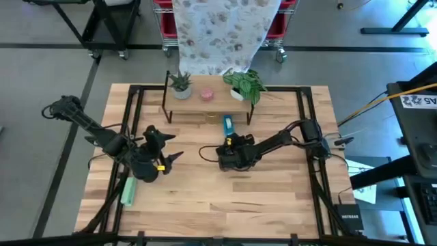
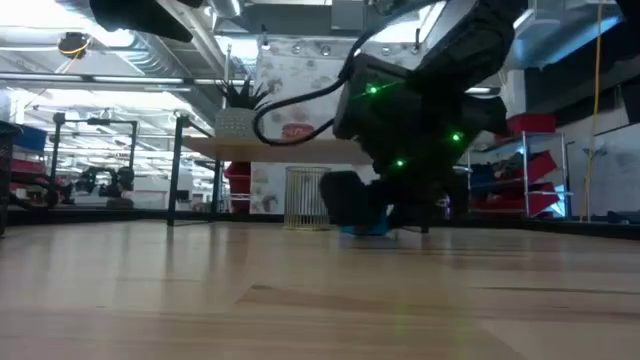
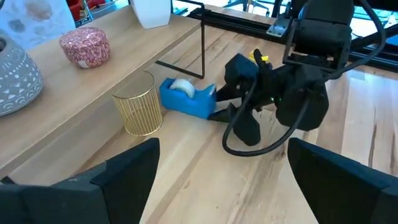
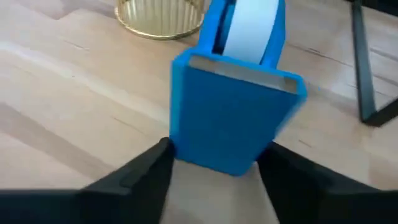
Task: Stock shelves
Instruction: Move the blue tape dispenser under the desk shelf
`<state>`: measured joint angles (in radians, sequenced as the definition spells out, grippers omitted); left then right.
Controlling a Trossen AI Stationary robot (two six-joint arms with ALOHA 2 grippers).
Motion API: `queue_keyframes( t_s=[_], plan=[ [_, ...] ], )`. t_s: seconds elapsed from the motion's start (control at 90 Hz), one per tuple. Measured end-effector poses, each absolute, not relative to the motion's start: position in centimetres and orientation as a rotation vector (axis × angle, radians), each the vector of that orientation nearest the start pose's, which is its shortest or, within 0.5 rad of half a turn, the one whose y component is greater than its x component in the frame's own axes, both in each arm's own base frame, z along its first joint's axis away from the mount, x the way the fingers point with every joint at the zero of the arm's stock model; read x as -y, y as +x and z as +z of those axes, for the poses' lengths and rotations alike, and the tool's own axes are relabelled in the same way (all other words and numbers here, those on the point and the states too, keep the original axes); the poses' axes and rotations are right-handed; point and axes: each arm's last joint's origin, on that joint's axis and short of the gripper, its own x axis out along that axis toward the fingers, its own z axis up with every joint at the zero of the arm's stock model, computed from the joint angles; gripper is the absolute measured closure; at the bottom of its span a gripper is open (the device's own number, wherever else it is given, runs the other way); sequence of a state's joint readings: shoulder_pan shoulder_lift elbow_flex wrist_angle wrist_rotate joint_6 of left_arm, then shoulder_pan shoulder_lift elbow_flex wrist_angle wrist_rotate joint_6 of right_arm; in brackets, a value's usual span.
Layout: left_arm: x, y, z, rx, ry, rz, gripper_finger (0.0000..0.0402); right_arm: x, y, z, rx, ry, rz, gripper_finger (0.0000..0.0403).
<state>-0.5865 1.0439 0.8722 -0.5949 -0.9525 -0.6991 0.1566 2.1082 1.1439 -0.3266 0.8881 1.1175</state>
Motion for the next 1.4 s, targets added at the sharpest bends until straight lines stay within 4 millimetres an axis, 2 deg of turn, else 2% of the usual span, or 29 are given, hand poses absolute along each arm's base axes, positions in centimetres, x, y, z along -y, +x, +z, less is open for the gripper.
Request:
queue_keyframes(
  t_s=[0.167,0.233,0.478,0.678,0.744,0.833,0.944,1.133,1.4],
  plan=[
    [9.1,17.9,29.0,-0.400,-0.134,0.511,0.0066,-3.4,36.6,8.0,-0.601,0.274,-1.137,0.0371],
    [9.0,17.9,28.9,-0.406,-0.128,0.514,0.0066,-3.4,36.7,8.1,-0.572,0.261,-1.150,0.0394],
    [9.0,17.8,28.9,-0.416,-0.127,0.510,0.0066,-3.3,36.7,8.1,-0.581,0.272,-1.147,0.0371],
    [9.0,17.8,28.8,-0.417,-0.148,0.521,0.0066,-6.9,37.0,8.5,-0.630,0.218,-0.950,0.0351],
    [9.0,17.8,28.5,-0.431,-0.136,0.526,0.0066,-8.1,37.9,8.6,-0.586,0.224,-0.859,0.0344],
    [9.2,18.1,28.3,-0.441,-0.125,0.529,0.0066,-8.5,39.2,8.5,-0.532,0.218,-0.759,0.0339],
    [9.4,18.4,27.9,-0.450,-0.121,0.534,0.0066,-7.1,40.4,7.8,-0.493,0.235,-0.715,0.0344],
    [9.5,18.5,27.8,-0.455,-0.114,0.535,0.0066,-4.0,41.0,7.5,-0.474,0.261,-0.784,0.0371],
    [9.5,18.5,27.8,-0.455,-0.115,0.535,0.0066,-1.6,41.7,8.1,-0.426,0.275,-0.785,0.0401]
  ],
)
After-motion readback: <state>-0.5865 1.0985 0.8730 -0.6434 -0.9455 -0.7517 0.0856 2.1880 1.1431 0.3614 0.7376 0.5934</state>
